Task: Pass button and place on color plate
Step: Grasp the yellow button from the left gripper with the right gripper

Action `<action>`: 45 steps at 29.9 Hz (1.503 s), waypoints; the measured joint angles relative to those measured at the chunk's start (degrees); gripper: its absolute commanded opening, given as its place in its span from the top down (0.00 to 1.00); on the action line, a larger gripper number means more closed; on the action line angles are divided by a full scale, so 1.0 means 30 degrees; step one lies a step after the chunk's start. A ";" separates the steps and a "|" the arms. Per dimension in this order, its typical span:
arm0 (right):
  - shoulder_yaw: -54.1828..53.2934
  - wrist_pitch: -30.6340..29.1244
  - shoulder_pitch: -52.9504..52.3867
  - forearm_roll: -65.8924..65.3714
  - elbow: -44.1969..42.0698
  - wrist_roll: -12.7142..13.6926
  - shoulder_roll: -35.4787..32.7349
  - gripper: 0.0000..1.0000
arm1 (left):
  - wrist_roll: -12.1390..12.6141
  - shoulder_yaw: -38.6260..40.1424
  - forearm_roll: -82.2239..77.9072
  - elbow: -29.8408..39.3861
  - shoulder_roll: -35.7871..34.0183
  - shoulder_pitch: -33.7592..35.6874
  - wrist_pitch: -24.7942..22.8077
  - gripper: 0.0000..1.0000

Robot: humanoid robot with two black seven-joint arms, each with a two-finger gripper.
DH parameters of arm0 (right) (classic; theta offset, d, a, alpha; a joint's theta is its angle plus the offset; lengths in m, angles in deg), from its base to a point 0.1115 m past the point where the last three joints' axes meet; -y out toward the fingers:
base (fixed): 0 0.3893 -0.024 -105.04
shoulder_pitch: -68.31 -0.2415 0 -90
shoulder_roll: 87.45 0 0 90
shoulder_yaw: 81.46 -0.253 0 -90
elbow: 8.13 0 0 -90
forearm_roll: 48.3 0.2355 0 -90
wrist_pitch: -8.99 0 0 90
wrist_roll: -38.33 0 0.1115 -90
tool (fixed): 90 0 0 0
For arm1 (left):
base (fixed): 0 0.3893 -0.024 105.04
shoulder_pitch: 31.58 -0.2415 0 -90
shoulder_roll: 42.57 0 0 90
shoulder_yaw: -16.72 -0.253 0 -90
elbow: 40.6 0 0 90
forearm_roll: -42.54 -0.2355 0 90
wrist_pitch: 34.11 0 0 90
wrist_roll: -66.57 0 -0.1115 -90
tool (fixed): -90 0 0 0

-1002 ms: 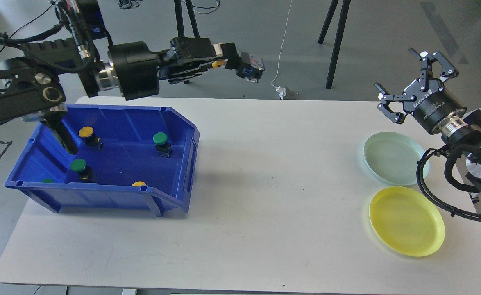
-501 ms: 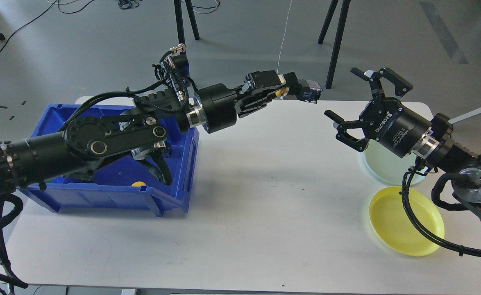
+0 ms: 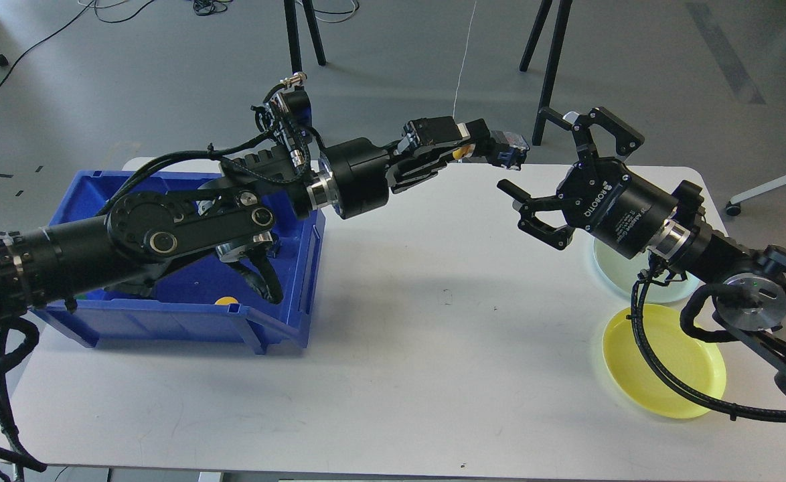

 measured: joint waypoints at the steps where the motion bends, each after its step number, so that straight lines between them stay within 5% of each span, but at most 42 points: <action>1: 0.0003 0.0000 -0.0003 0.0000 -0.0002 -0.0009 0.0088 0.02 | 0.0000 0.0000 0.0000 0.0000 0.0000 0.0000 -0.0008 0.91; 6: 0.0038 0.0000 -0.0007 -0.0015 -0.0050 -0.0063 0.0298 0.12 | 0.0000 0.0000 0.0000 0.0003 0.0000 0.0000 -0.0014 0.91; 15: 0.0040 0.0000 -0.0086 -0.0062 -0.0068 -0.0114 0.0422 0.64 | 0.0000 -0.0005 -0.0007 0.0030 0.0028 0.0000 -0.0011 0.91; 18: 0.0040 0.0000 -0.0092 -0.0195 -0.0067 -0.0114 0.0429 0.90 | 0.0000 -0.0006 -0.0030 0.0030 0.0028 -0.0001 -0.0011 0.91; 21: 0.0041 0.0000 -0.0094 -0.0548 -0.0074 -0.0112 0.0476 0.98 | 0.0000 -0.0006 -0.0054 0.0050 0.0027 0.0000 -0.0015 0.91; 29: 0.0051 0.0000 -0.0072 -0.0701 -0.0102 -0.0094 0.0577 0.99 | -0.0007 -0.0004 -0.0083 0.0103 -0.0021 -0.0027 -0.0023 0.89; 35: 0.0050 0.0001 -0.0067 -0.0701 -0.0069 -0.0094 0.0574 0.99 | -0.0002 0.0037 -0.0087 0.0117 -0.0028 -0.0030 -0.0007 0.39; 38: 0.0020 0.0000 -0.0002 -0.0699 -0.0040 -0.0095 0.0476 0.99 | 0.0007 0.0132 -0.0064 0.0145 -0.0027 -0.0037 -0.0008 0.30; 45: -0.0181 0.0000 0.0476 -0.0687 -0.0031 -0.0096 0.0242 0.99 | 0.0008 0.0230 0.0053 0.0147 -0.0112 -0.0036 -0.0134 0.25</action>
